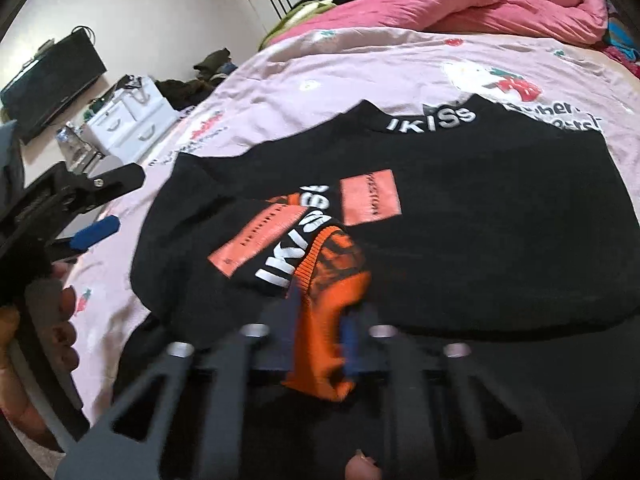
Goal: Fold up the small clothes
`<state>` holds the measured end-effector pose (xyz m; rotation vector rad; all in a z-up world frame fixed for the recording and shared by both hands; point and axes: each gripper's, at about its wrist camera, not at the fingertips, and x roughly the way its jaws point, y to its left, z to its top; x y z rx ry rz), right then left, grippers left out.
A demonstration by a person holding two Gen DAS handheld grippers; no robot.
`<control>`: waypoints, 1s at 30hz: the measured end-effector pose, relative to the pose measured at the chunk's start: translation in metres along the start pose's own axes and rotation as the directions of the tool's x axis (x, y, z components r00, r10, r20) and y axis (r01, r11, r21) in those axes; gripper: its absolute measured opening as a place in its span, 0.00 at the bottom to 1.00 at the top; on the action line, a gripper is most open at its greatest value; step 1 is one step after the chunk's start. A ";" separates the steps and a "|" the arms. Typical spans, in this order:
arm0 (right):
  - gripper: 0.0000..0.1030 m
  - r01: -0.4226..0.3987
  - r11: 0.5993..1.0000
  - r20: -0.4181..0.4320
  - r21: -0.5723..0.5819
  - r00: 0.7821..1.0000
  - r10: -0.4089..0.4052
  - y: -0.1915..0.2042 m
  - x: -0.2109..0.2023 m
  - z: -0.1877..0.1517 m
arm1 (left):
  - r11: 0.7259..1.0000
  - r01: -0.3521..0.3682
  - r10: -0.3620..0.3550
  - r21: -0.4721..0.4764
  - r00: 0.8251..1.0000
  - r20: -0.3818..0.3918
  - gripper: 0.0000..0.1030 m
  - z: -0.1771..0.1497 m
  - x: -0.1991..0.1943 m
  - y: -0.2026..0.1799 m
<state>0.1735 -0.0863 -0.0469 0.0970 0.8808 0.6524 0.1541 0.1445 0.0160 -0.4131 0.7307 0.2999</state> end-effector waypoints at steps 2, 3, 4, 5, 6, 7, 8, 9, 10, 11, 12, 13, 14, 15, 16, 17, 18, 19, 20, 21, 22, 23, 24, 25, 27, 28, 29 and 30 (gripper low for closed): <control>0.08 -0.022 1.000 0.040 -0.021 0.999 0.022 0.006 -0.010 0.006 | 1.000 -0.006 0.006 -0.025 1.000 0.008 0.91 0.003 -0.001 0.006; 0.08 -0.032 0.999 0.066 -0.044 0.997 0.035 0.012 -0.017 0.012 | 0.999 -0.005 0.005 -0.048 1.000 0.011 0.91 0.005 -0.001 0.012; 0.07 -0.034 0.997 0.089 -0.066 0.995 0.040 0.017 -0.024 0.016 | 0.998 -0.004 0.005 -0.062 1.000 0.011 0.91 0.006 -0.002 0.016; 0.07 -0.030 0.995 0.116 -0.094 0.992 0.041 0.021 -0.033 0.021 | 0.997 0.000 0.001 -0.079 1.000 0.012 0.91 0.007 -0.002 0.020; 0.07 -0.014 0.991 0.150 -0.130 0.988 0.034 0.028 -0.044 0.029 | 0.995 0.011 -0.010 -0.103 1.000 0.016 0.91 0.010 -0.004 0.026; 0.07 0.000 0.988 0.176 -0.154 0.984 0.027 0.033 -0.053 0.034 | 0.993 0.017 -0.014 -0.119 1.000 0.021 0.91 0.011 -0.005 0.030; 0.07 0.011 0.985 0.202 -0.171 0.979 0.024 0.035 -0.062 0.040 | 0.991 0.018 -0.015 -0.134 1.000 0.028 0.91 0.013 -0.007 0.033; 0.07 0.019 0.984 0.227 -0.177 0.974 0.022 0.035 -0.072 0.047 | 0.988 0.020 -0.014 -0.150 0.999 0.038 0.91 0.015 -0.009 0.038; 0.07 0.025 0.984 0.251 -0.174 0.968 0.020 0.033 -0.081 0.053 | 0.987 0.021 -0.014 -0.161 0.999 0.044 0.91 0.017 -0.009 0.040; 0.07 0.028 0.985 0.267 -0.172 0.964 0.020 0.030 -0.087 0.057 | 0.985 0.023 -0.016 -0.169 0.999 0.046 0.91 0.017 -0.009 0.042; 0.07 0.039 0.985 0.289 -0.170 0.957 0.012 0.025 -0.095 0.061 | 0.984 0.029 -0.021 -0.176 0.999 0.045 0.91 0.018 -0.009 0.044; 0.07 0.053 0.984 0.300 -0.171 0.954 0.000 0.023 -0.097 0.063 | 0.983 0.037 -0.030 -0.182 0.999 0.043 0.91 0.018 -0.009 0.044; 0.07 0.079 0.982 0.316 -0.172 0.948 -0.020 0.018 -0.102 0.065 | 0.981 0.046 -0.039 -0.186 0.998 0.042 0.91 0.018 -0.008 0.044; 0.07 0.100 0.981 0.330 -0.169 0.943 -0.039 0.013 -0.105 0.067 | 0.981 0.051 -0.044 -0.187 0.998 0.040 0.91 0.019 -0.007 0.042; 0.07 0.111 0.981 0.337 -0.161 0.940 -0.052 0.007 -0.106 0.066 | 0.982 0.052 -0.046 -0.182 0.998 0.041 0.91 0.019 -0.006 0.041; 0.07 0.119 0.982 0.338 -0.145 0.939 -0.063 0.001 -0.107 0.067 | 0.983 0.053 -0.046 -0.174 0.998 0.043 0.91 0.020 -0.006 0.038; 0.07 0.126 0.985 0.337 -0.119 0.938 -0.079 -0.009 -0.107 0.067 | 0.985 0.053 -0.047 -0.163 0.998 0.044 0.91 0.020 -0.006 0.034; 0.07 0.128 0.987 0.336 -0.101 0.938 -0.087 -0.017 -0.107 0.065 | 0.987 0.055 -0.049 -0.154 0.998 0.045 0.91 0.020 -0.005 0.030; 0.07 0.128 0.988 0.333 -0.086 0.938 -0.092 -0.023 -0.108 0.064 | 0.988 0.059 -0.053 -0.144 0.998 0.045 0.91 0.019 -0.005 0.027; 0.07 0.131 0.989 0.328 -0.074 0.939 -0.100 -0.030 -0.107 0.063 | 0.990 0.063 -0.058 -0.128 0.997 0.043 0.91 0.018 -0.004 0.022; 0.07 0.144 0.987 0.326 -0.067 0.938 -0.115 -0.035 -0.107 0.062 | 0.992 0.063 -0.058 -0.113 0.998 0.040 0.91 0.018 -0.002 0.018; 0.07 0.153 0.986 0.324 -0.062 0.938 -0.125 -0.038 -0.107 0.060 | 0.994 0.063 -0.060 -0.093 0.998 0.036 0.91 0.017 -0.001 0.012; 0.07 0.160 0.986 0.320 -0.054 0.938 -0.135 -0.043 -0.106 0.059 | 0.995 0.063 -0.061 -0.077 0.998 0.033 0.91 0.016 0.000 0.007; 0.07 0.168 0.985 0.319 -0.050 0.937 -0.143 -0.045 -0.105 0.057 | 0.996 0.064 -0.062 -0.065 0.998 0.031 0.91 0.016 0.002 0.005; 0.07 0.191 0.980 0.319 -0.046 0.933 -0.167 -0.048 -0.104 0.054 | 0.997 0.070 -0.069 -0.031 0.997 0.021 0.91 0.012 0.004 -0.005; 0.07 0.202 0.978 0.316 -0.044 0.932 -0.178 -0.048 -0.104 0.052 | 0.998 0.070 -0.070 -0.010 0.997 0.018 0.91 0.011 0.006 -0.011; 0.07 0.216 0.976 0.309 -0.037 0.931 -0.194 -0.050 -0.102 0.051 | 0.998 0.068 -0.068 0.005 0.998 0.015 0.91 0.009 0.007 -0.015; 0.07 0.228 0.973 0.302 -0.033 0.930 -0.208 -0.051 -0.102 0.049 | 0.998 0.064 -0.065 0.029 0.998 0.009 0.91 0.008 0.009 -0.020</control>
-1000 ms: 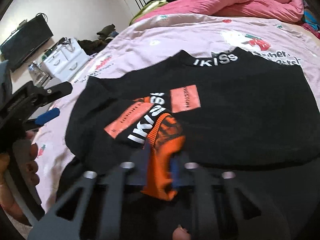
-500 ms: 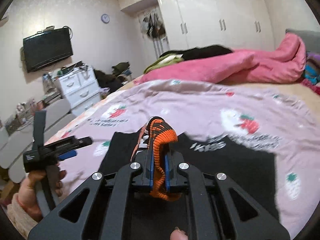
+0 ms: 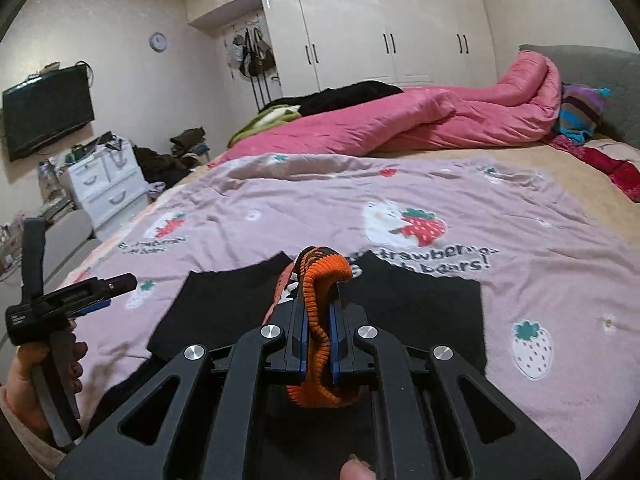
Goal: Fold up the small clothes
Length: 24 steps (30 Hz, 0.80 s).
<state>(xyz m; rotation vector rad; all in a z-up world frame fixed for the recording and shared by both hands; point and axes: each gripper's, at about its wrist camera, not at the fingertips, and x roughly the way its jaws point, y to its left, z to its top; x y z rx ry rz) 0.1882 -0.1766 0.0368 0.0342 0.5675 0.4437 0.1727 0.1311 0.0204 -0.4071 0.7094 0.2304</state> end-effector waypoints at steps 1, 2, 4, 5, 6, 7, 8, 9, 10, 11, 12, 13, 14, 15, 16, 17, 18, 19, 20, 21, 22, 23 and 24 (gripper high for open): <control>0.07 0.015 1.000 -0.011 0.003 1.000 -0.015 -0.002 0.001 -0.002 | 1.000 0.000 0.000 0.017 1.000 -0.002 0.91 -0.001 0.001 -0.004; 0.07 0.022 1.000 -0.019 0.008 1.000 -0.021 -0.003 0.002 -0.004 | 0.999 0.001 0.000 0.032 1.000 -0.003 0.91 -0.003 0.003 -0.007; 0.07 0.030 0.999 -0.044 0.031 0.999 -0.029 -0.008 0.006 -0.007 | 0.998 -0.003 0.004 0.061 1.000 -0.006 0.87 -0.007 0.005 -0.015; 0.07 0.037 0.999 -0.051 0.035 0.998 -0.035 -0.009 0.007 -0.009 | 0.997 0.000 0.001 0.073 1.000 -0.009 0.84 -0.009 0.007 -0.018; 0.07 0.049 0.998 -0.061 0.039 0.997 -0.046 -0.012 0.009 -0.010 | 0.997 0.005 -0.004 0.080 1.000 -0.018 0.82 -0.010 0.010 -0.019; 0.07 0.055 0.998 -0.066 0.042 0.996 -0.052 -0.013 0.010 -0.012 | 0.996 0.011 -0.008 0.085 1.000 -0.026 0.81 -0.011 0.011 -0.021; 0.07 0.058 0.997 -0.071 0.046 0.996 -0.055 -0.015 0.011 -0.013 | 0.996 0.017 -0.014 0.091 0.999 -0.034 0.79 -0.013 0.013 -0.023; 0.07 0.065 0.996 -0.079 0.053 0.995 -0.061 -0.016 0.012 -0.014 | 0.995 0.022 -0.018 0.100 0.999 -0.041 0.77 -0.014 0.015 -0.026; 0.07 0.069 0.996 -0.084 0.056 0.994 -0.065 -0.016 0.013 -0.015 | 0.994 0.025 -0.021 0.108 0.999 -0.044 0.77 -0.015 0.016 -0.028; 0.07 0.073 0.996 -0.086 0.057 0.994 -0.068 -0.017 0.013 -0.016 | 0.993 0.029 -0.023 0.116 0.999 -0.047 0.76 -0.016 0.016 -0.030; 0.07 0.081 0.995 -0.090 0.057 0.993 -0.076 -0.018 0.014 -0.017 | 0.991 0.035 -0.029 0.129 0.998 -0.048 0.76 -0.017 0.016 -0.033; 0.07 0.090 0.994 -0.097 0.057 0.992 -0.084 -0.019 0.015 -0.019 | 0.989 0.041 -0.035 0.139 0.998 -0.050 0.76 -0.018 0.016 -0.035; 0.07 0.094 0.994 -0.102 0.058 0.991 -0.088 -0.020 0.015 -0.019 | 0.988 0.044 -0.037 0.148 0.998 -0.050 0.76 -0.019 0.016 -0.038; 0.07 0.096 0.993 -0.107 0.064 0.990 -0.089 -0.021 0.016 -0.020 | 0.986 0.046 -0.039 0.163 0.998 -0.050 0.75 -0.020 0.016 -0.041; 0.07 0.097 0.993 -0.110 0.068 0.990 -0.089 -0.022 0.017 -0.020 | 0.983 0.047 -0.039 0.175 0.998 -0.051 0.75 -0.021 0.017 -0.044; 0.07 0.099 0.992 -0.113 0.073 0.989 -0.090 -0.023 0.017 -0.021 | 0.981 0.049 -0.040 0.187 0.998 -0.054 0.75 -0.022 0.017 -0.047; 0.07 0.101 0.992 -0.117 0.077 0.989 -0.092 -0.025 0.017 -0.022 | 0.978 0.051 -0.040 0.204 0.998 -0.058 0.74 -0.024 0.018 -0.051; 0.07 0.104 0.991 -0.120 0.080 0.988 -0.094 -0.025 0.017 -0.022 | 0.976 0.050 -0.038 0.213 0.997 -0.060 0.74 -0.025 0.019 -0.053; 0.08 0.106 0.991 -0.123 0.080 0.988 -0.096 -0.026 0.018 -0.023 | 0.973 0.052 -0.038 0.224 0.997 -0.066 0.73 -0.026 0.021 -0.055; 0.08 0.112 0.991 -0.126 0.078 0.987 -0.101 -0.027 0.018 -0.023 | 0.970 0.054 -0.038 0.235 0.997 -0.074 0.72 -0.029 0.022 -0.059; 0.08 0.116 0.990 -0.129 0.078 0.986 -0.105 -0.027 0.018 -0.024 | 0.969 0.058 -0.039 0.241 0.996 -0.080 0.71 -0.030 0.023 -0.060; 0.09 0.118 0.990 -0.131 0.078 0.986 -0.107 -0.028 0.019 -0.024 | 0.966 0.063 -0.042 0.252 0.995 -0.090 0.70 -0.031 0.025 -0.063; 0.10 0.121 0.990 -0.139 0.074 0.984 -0.110 -0.029 0.020 -0.024 | 0.964 0.065 -0.042 0.258 0.995 -0.094 0.69 -0.033 0.026 -0.064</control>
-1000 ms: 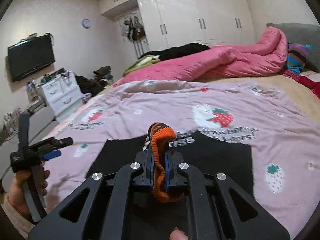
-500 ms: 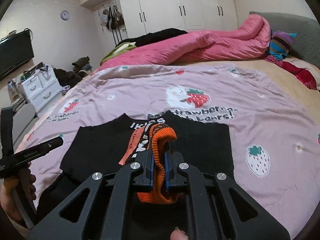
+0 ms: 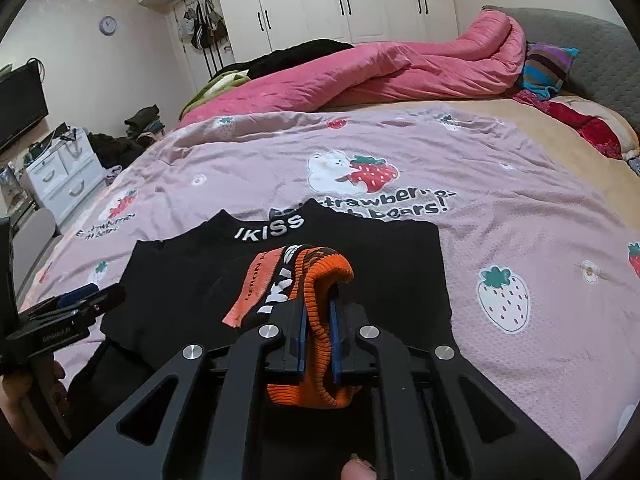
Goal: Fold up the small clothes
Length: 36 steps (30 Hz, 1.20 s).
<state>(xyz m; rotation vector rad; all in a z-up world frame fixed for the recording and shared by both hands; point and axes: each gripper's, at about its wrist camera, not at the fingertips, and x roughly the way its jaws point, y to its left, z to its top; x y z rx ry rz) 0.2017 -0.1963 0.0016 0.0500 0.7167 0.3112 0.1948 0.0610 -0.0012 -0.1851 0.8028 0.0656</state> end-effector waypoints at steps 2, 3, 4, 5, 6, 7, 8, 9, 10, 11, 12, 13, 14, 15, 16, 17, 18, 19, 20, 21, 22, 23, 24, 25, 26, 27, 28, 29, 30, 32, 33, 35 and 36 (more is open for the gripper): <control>0.14 0.016 1.000 -0.006 -0.008 1.000 -0.016 0.000 0.002 -0.001 | 1.000 0.000 0.000 0.016 1.000 -0.010 0.69 -0.002 0.002 -0.004; 0.14 0.028 1.000 -0.005 -0.011 1.000 -0.028 -0.001 0.002 -0.001 | 1.000 0.003 -0.002 0.023 1.000 -0.017 0.69 -0.003 0.004 -0.006; 0.14 0.035 0.999 -0.005 -0.012 0.999 -0.035 -0.002 0.003 -0.001 | 1.000 0.004 -0.003 0.028 1.000 -0.022 0.68 -0.003 0.005 -0.007; 0.15 0.039 0.999 -0.004 -0.010 0.999 -0.039 -0.003 0.003 -0.002 | 0.999 0.005 -0.004 0.032 1.000 -0.026 0.64 -0.004 0.006 -0.008; 0.16 0.044 0.999 0.001 0.000 0.999 -0.044 -0.005 0.002 -0.001 | 0.999 0.009 -0.008 0.039 0.999 -0.034 0.60 -0.005 0.007 -0.010; 0.21 0.045 0.999 0.006 0.007 0.999 -0.046 -0.007 0.002 -0.001 | 0.999 0.014 -0.012 0.044 0.999 -0.039 0.58 -0.006 0.008 -0.011; 0.24 0.049 0.999 0.013 0.014 0.999 -0.049 -0.009 0.001 0.000 | 0.999 0.016 -0.014 0.048 0.999 -0.042 0.57 -0.007 0.009 -0.012; 0.24 0.053 0.998 0.018 0.019 0.998 -0.053 -0.010 0.000 0.000 | 0.998 0.018 -0.016 0.057 0.999 -0.048 0.54 -0.008 0.010 -0.014; 0.25 0.057 0.998 0.022 0.022 0.998 -0.057 -0.011 -0.001 0.001 | 0.998 0.020 -0.017 0.061 0.999 -0.052 0.53 -0.008 0.011 -0.015; 0.25 0.056 0.998 0.021 0.023 0.998 -0.056 -0.012 -0.001 0.001 | 0.998 0.023 -0.019 0.066 0.998 -0.058 0.50 -0.009 0.012 -0.017; 0.25 0.047 0.999 0.014 0.018 0.999 -0.047 -0.011 0.001 0.000 | 0.997 0.026 -0.021 0.072 0.997 -0.069 0.48 -0.010 0.014 -0.017; 0.25 0.042 0.999 0.008 0.013 0.999 -0.042 -0.010 0.002 -0.001 | 0.997 0.026 -0.020 0.076 0.996 -0.082 0.47 -0.011 0.016 -0.018; 0.25 0.037 0.999 0.000 0.003 0.999 -0.037 -0.007 0.003 -0.002 | 0.997 0.023 -0.016 0.079 0.995 -0.095 0.45 -0.012 0.019 -0.018; 0.26 0.028 0.999 -0.011 -0.014 1.000 -0.028 -0.003 0.005 -0.004 | 0.997 0.009 0.000 0.079 0.994 -0.112 0.45 -0.013 0.022 -0.016; 0.27 0.022 0.999 -0.017 -0.028 1.000 -0.022 0.001 0.007 -0.005 | 0.997 -0.009 0.019 0.075 0.991 -0.135 0.45 -0.015 0.026 -0.013; 0.29 0.014 0.999 -0.023 -0.043 1.000 -0.015 0.006 0.008 -0.006 | 0.998 -0.012 0.022 0.063 0.987 -0.160 0.45 -0.016 0.031 -0.009; 0.29 0.005 0.998 -0.033 -0.068 0.999 -0.007 0.013 0.011 -0.008 | 0.999 -0.006 0.014 0.049 0.984 -0.175 0.45 -0.017 0.034 -0.005; 0.30 -0.003 0.996 -0.040 -0.085 0.999 0.000 0.018 0.013 -0.010 | 1.000 0.004 0.001 0.027 0.982 -0.189 0.45 -0.018 0.036 0.000; 0.31 -0.016 0.995 -0.050 -0.098 0.999 0.012 0.024 0.015 -0.011 | 1.000 0.014 -0.012 0.006 0.980 -0.199 0.45 -0.018 0.038 0.004; 0.31 -0.030 0.994 -0.060 -0.107 0.998 0.023 0.028 0.017 -0.012 | 1.000 0.025 -0.027 -0.014 0.978 -0.206 0.45 -0.018 0.039 0.007; 0.32 -0.052 0.992 -0.077 -0.118 0.996 0.043 0.035 0.020 -0.014 | 0.999 0.030 -0.034 -0.021 0.978 -0.207 0.45 -0.018 0.039 0.009; 0.33 -0.064 0.990 -0.086 -0.124 0.995 0.054 0.038 0.021 -0.015 | 0.999 0.029 -0.033 -0.023 0.978 -0.207 0.45 -0.018 0.039 0.010; 0.34 -0.084 0.987 -0.103 -0.138 0.992 0.070 0.045 0.024 -0.017 | 0.999 0.029 -0.033 -0.022 0.978 -0.208 0.45 -0.018 0.038 0.010; 0.35 -0.096 0.984 -0.112 -0.147 0.990 0.080 0.049 0.026 -0.019 | 0.999 0.029 -0.032 -0.022 0.978 -0.208 0.45 -0.018 0.038 0.009; 0.40 -0.109 0.982 -0.124 -0.153 0.988 0.090 0.053 0.028 -0.020 | 0.999 0.028 -0.032 -0.022 0.978 -0.207 0.45 -0.018 0.037 0.009; 0.42 -0.120 0.980 -0.138 -0.157 0.986 0.098 0.055 0.031 -0.022 | 0.999 0.027 -0.031 -0.021 0.978 -0.207 0.45 -0.019 0.038 0.008; 0.42 -0.120 0.979 -0.153 -0.162 0.984 0.095 0.056 0.034 -0.022 | 0.999 0.026 -0.029 -0.020 0.978 -0.207 0.45 -0.019 0.038 0.008; 0.42 -0.106 0.980 -0.163 -0.170 0.984 0.078 0.056 0.038 -0.024 | 0.999 0.025 -0.029 -0.020 0.978 -0.207 0.45 -0.019 0.038 0.008; 0.42 -0.075 0.980 -0.171 -0.183 0.984 0.044 0.054 0.041 -0.026 | 1.000 0.024 -0.028 -0.018 0.978 -0.208 0.45 -0.019 0.038 0.008; 0.42 0.016 0.973 -0.184 -0.230 0.981 -0.059 0.049 0.050 -0.032 | 1.000 0.023 -0.026 -0.016 0.978 -0.207 0.45 -0.020 0.038 0.008; 0.43 0.056 0.967 -0.200 -0.250 0.974 -0.108 0.045 0.055 -0.035 | 1.000 0.023 -0.026 -0.017 0.978 -0.208 0.45 -0.020 0.038 0.008; 0.48 0.047 0.974 -0.240 -0.223 0.966 -0.102 0.034 0.063 -0.039 | 1.000 0.025 -0.029 -0.018 0.977 -0.209 0.45 -0.020 0.039 0.007; 0.48 0.035 0.980 -0.247 -0.198 0.965 -0.084 0.030 0.064 -0.039 | 1.000 0.025 -0.028 -0.017 0.977 -0.210 0.45 -0.020 0.039 0.006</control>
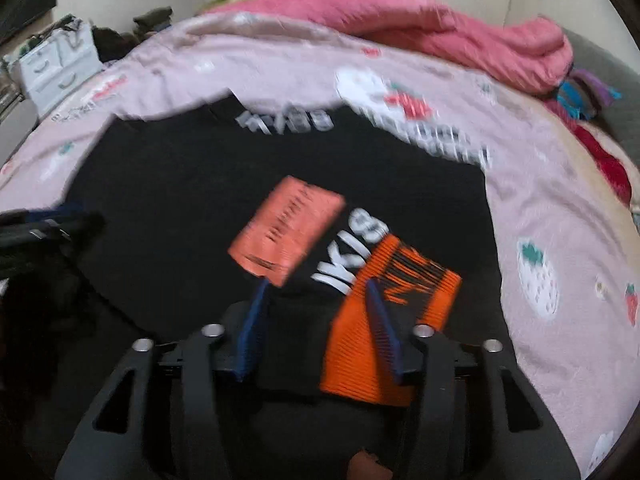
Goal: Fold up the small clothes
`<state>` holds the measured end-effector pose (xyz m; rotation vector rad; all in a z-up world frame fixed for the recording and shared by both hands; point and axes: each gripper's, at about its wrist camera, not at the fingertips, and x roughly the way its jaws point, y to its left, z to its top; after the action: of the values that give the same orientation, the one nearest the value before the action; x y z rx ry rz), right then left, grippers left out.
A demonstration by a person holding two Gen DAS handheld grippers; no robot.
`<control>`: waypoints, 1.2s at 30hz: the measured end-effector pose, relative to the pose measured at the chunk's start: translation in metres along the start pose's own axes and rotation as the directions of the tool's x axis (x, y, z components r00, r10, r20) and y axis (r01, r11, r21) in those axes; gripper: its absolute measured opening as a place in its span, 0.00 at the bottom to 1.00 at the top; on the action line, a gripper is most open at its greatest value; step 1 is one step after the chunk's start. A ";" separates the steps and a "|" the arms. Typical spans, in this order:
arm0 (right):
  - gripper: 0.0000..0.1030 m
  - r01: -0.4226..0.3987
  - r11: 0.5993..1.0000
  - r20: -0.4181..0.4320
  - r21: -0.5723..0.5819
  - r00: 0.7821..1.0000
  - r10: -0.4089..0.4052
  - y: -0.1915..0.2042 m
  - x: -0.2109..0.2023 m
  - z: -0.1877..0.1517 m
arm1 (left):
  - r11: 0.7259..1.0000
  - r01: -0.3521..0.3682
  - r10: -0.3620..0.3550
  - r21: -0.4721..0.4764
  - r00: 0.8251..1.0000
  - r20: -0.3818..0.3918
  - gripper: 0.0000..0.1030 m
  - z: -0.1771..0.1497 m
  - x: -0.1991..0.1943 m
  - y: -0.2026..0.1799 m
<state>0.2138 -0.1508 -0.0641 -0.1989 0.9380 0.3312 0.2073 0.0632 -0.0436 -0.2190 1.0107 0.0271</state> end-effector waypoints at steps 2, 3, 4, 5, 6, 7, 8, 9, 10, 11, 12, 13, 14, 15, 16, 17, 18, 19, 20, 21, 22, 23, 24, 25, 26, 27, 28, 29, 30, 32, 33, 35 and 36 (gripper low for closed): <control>0.48 -0.014 1.000 -0.005 0.025 1.000 0.014 -0.003 -0.002 0.001 | 1.000 -0.007 0.007 0.004 1.000 0.002 0.45 0.000 0.001 -0.001; 0.48 -0.014 0.999 -0.005 0.030 1.000 0.014 -0.003 -0.003 0.000 | 1.000 -0.009 0.009 0.006 1.000 0.002 0.45 0.000 0.001 -0.002; 0.48 -0.012 0.999 -0.003 0.031 1.000 0.013 -0.003 -0.003 -0.001 | 1.000 -0.012 0.012 0.009 1.000 0.003 0.45 0.000 0.001 -0.003; 0.48 -0.010 1.000 0.000 0.028 1.000 0.010 -0.002 -0.003 -0.002 | 1.000 -0.013 0.013 0.010 1.000 0.002 0.45 0.000 0.001 -0.003; 0.48 -0.008 1.000 0.001 0.027 1.000 0.008 -0.002 -0.003 -0.001 | 1.000 -0.013 0.013 0.010 1.000 0.002 0.45 0.000 0.000 -0.003; 0.49 -0.011 0.999 0.003 0.032 1.000 0.011 -0.002 -0.004 -0.001 | 1.000 -0.013 0.013 0.010 1.000 0.002 0.45 0.000 0.000 -0.003; 0.49 -0.021 0.999 0.009 0.043 1.000 0.021 -0.003 -0.007 -0.001 | 1.000 -0.013 0.013 0.010 1.000 0.002 0.45 0.000 0.000 -0.003; 0.49 -0.029 0.998 0.015 0.052 0.999 0.029 -0.005 -0.008 0.000 | 1.000 -0.013 0.013 0.010 1.000 0.002 0.45 0.000 0.000 -0.003; 0.50 -0.039 0.997 0.022 0.064 0.999 0.038 -0.007 -0.010 0.001 | 1.000 -0.014 0.014 0.008 1.000 0.002 0.45 0.000 -0.001 -0.003; 0.50 -0.046 0.996 0.027 0.073 0.999 0.044 -0.008 -0.013 0.002 | 1.000 -0.014 0.014 0.009 1.000 0.002 0.45 0.000 -0.001 -0.003; 0.50 -0.052 0.996 0.033 0.079 0.998 0.050 -0.010 -0.015 0.003 | 1.000 -0.017 0.017 0.012 1.000 0.003 0.45 0.000 -0.002 -0.003; 0.50 -0.055 0.995 0.037 0.083 0.998 0.052 -0.010 -0.017 0.003 | 1.000 -0.020 0.020 0.015 1.000 0.004 0.45 0.000 -0.003 -0.004; 0.50 -0.057 0.994 0.042 0.088 0.998 0.054 -0.012 -0.019 0.003 | 1.000 -0.022 0.022 0.018 1.000 0.005 0.45 0.000 -0.004 -0.004; 0.51 -0.059 0.994 0.047 0.091 0.997 0.055 -0.012 -0.021 0.004 | 1.000 -0.022 0.022 0.018 1.000 0.005 0.45 0.000 -0.004 -0.004; 0.52 -0.059 0.994 0.054 0.094 0.997 0.054 -0.013 -0.023 0.004 | 1.000 -0.022 0.022 0.017 1.000 0.005 0.45 0.000 -0.004 -0.004; 0.53 -0.059 0.994 0.060 0.096 0.997 0.054 -0.013 -0.025 0.005 | 1.000 -0.021 0.021 0.016 1.000 0.005 0.45 0.000 -0.004 -0.004; 0.53 -0.062 0.993 0.065 0.097 0.996 0.056 -0.014 -0.026 0.005 | 1.000 -0.021 0.021 0.017 1.000 0.006 0.45 0.000 -0.005 -0.004; 0.55 -0.063 0.993 0.069 0.098 0.996 0.056 -0.014 -0.027 0.006 | 1.000 -0.021 0.021 0.018 1.000 0.007 0.45 0.000 -0.005 -0.004; 0.58 -0.064 0.993 0.073 0.098 0.996 0.057 -0.014 -0.028 0.006 | 1.000 -0.022 0.021 0.020 1.000 0.009 0.46 0.000 -0.007 -0.005; 0.60 -0.065 0.993 0.076 0.097 0.995 0.057 -0.014 -0.029 0.006 | 1.000 -0.021 0.020 0.020 1.000 0.011 0.47 0.001 -0.007 -0.005; 0.62 -0.065 0.993 0.078 0.097 0.995 0.058 -0.013 -0.030 0.006 | 1.000 -0.019 0.019 0.020 1.000 0.012 0.49 0.001 -0.008 -0.005; 0.63 -0.065 0.993 0.080 0.095 0.995 0.057 -0.013 -0.031 0.006 | 1.000 -0.016 0.016 0.020 1.000 0.013 0.51 0.001 -0.009 -0.006; 0.63 -0.062 0.994 0.082 0.094 0.995 0.055 -0.012 -0.031 0.006 | 1.000 -0.015 0.015 0.022 1.000 0.015 0.53 0.001 -0.010 -0.006; 0.64 -0.057 0.994 0.088 0.092 0.995 0.049 -0.012 -0.033 0.006 | 1.000 -0.017 0.016 0.025 1.000 0.018 0.53 0.001 -0.011 -0.007; 0.68 -0.052 0.995 0.095 0.089 0.995 0.044 -0.011 -0.034 0.007 | 0.999 -0.019 0.018 0.028 1.000 0.021 0.54 0.001 -0.012 -0.008; 0.71 -0.051 0.995 0.100 0.089 0.994 0.042 -0.011 -0.035 0.007 | 0.999 -0.020 0.019 0.029 1.000 0.024 0.55 0.001 -0.014 -0.008; 0.76 -0.051 0.995 0.106 0.090 0.993 0.041 -0.011 -0.036 0.007 | 0.999 -0.019 0.019 0.030 0.999 0.027 0.57 0.001 -0.015 -0.008; 0.79 -0.050 0.994 0.114 0.092 0.993 0.040 -0.011 -0.038 0.007 | 0.999 -0.019 0.018 0.029 0.999 0.030 0.59 0.001 -0.016 -0.009; 0.80 -0.051 0.994 0.118 0.094 0.992 0.039 -0.011 -0.039 0.008 | 0.999 -0.018 0.017 0.027 0.999 0.036 0.61 0.001 -0.018 -0.009; 0.85 -0.053 0.994 0.125 0.097 0.991 0.040 -0.011 -0.042 0.008 | 1.000 -0.018 0.017 0.025 0.999 0.047 0.62 0.002 -0.022 -0.008; 0.86 -0.052 0.994 0.129 0.097 0.991 0.040 -0.011 -0.043 0.008 | 1.000 -0.019 0.018 0.024 0.998 0.054 0.65 0.002 -0.024 -0.008; 0.89 -0.046 0.994 0.133 0.098 0.991 0.032 -0.011 -0.044 0.008 | 0.999 -0.023 0.021 0.024 0.998 0.065 0.70 0.003 -0.027 -0.007; 0.90 -0.041 0.995 0.137 0.096 0.990 0.028 -0.011 -0.045 0.008 | 0.999 -0.027 0.025 0.024 0.997 0.072 0.75 0.003 -0.029 -0.007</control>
<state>0.1990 -0.1671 -0.0222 -0.0688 0.8222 0.3254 0.1952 0.0589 -0.0165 -0.1806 0.9418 0.0459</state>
